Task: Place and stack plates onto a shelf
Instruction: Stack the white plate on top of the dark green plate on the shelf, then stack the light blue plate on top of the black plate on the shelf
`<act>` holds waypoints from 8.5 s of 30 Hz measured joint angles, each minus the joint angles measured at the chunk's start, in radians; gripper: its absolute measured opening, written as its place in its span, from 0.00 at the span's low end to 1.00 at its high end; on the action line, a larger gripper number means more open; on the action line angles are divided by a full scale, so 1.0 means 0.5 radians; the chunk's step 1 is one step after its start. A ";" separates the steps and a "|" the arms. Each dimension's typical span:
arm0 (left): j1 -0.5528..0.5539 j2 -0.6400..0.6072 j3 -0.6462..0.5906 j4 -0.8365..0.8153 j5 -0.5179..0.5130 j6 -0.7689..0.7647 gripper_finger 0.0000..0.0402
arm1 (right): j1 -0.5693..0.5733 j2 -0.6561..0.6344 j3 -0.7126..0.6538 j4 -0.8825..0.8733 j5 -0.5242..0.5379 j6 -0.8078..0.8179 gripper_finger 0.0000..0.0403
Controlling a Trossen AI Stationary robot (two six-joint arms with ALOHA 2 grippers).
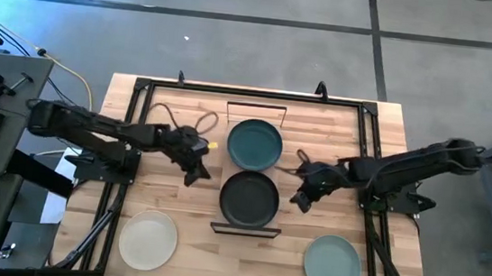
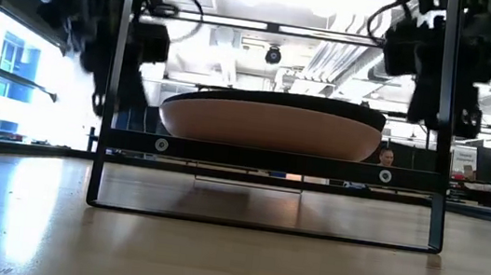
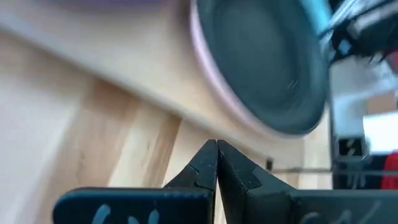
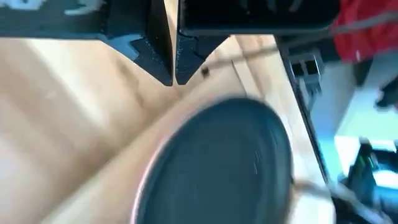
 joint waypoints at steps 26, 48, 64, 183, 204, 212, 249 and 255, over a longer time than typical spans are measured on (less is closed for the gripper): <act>-0.096 -1.090 0.001 0.490 -0.929 0.024 0.00 | -0.354 -0.581 0.002 0.859 0.623 -0.897 0.00; -0.385 -1.101 0.000 -0.499 -0.596 -0.666 0.21 | -0.354 -0.581 0.002 0.830 0.634 -0.906 0.00; -1.655 -0.727 0.000 -1.188 -1.010 -1.421 0.34 | -0.354 -0.580 0.000 0.661 0.735 -0.856 0.00; 0.246 0.387 1.164 -0.800 -1.129 -0.299 0.40 | -0.354 -0.579 -0.001 0.322 0.958 -0.722 0.00; -0.335 -0.698 0.097 0.612 -1.455 0.178 0.41 | -0.349 -0.580 -0.001 0.959 0.936 -1.102 0.05; -0.340 -0.691 0.079 0.617 -1.463 0.208 0.41 | -0.351 -0.580 0.000 0.912 0.886 -1.005 0.10; -0.339 -0.689 0.079 0.541 -1.477 0.179 0.41 | 1.148 0.252 -0.001 -0.807 0.136 0.295 0.51; -0.339 -0.689 0.079 0.497 -1.482 0.155 0.41 | 1.168 0.477 -0.001 -0.797 0.160 0.261 0.51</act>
